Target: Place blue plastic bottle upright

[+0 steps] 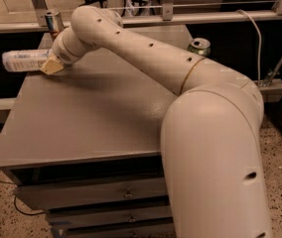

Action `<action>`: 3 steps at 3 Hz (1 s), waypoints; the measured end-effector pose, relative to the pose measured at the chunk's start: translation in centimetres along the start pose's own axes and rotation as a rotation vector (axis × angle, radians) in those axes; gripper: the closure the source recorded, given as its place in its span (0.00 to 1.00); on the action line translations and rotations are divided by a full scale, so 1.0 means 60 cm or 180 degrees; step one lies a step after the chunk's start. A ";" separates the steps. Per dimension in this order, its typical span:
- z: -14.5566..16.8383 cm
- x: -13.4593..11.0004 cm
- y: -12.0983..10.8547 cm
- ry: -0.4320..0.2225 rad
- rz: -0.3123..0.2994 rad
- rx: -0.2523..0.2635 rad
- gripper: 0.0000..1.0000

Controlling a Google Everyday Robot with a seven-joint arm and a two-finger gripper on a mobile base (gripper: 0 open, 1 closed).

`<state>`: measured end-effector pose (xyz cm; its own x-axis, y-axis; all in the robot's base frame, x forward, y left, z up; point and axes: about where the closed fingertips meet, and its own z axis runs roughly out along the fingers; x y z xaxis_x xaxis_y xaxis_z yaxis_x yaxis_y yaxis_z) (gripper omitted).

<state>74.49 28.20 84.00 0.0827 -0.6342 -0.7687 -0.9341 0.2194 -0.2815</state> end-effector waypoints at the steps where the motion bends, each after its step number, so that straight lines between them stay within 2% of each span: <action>1: -0.037 -0.004 0.012 0.0119 -0.0076 0.0000 0.87; 2: -0.101 -0.034 0.021 0.0420 -0.0407 0.0022 1.00; 3: -0.201 -0.040 0.024 0.0915 -0.0758 0.0057 1.00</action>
Offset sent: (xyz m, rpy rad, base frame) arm -0.0682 -0.0673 0.0985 -0.4004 -0.1345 0.0850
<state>68.77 21.09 92.36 0.1938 -0.8507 -0.4886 -0.8940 0.0520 -0.4451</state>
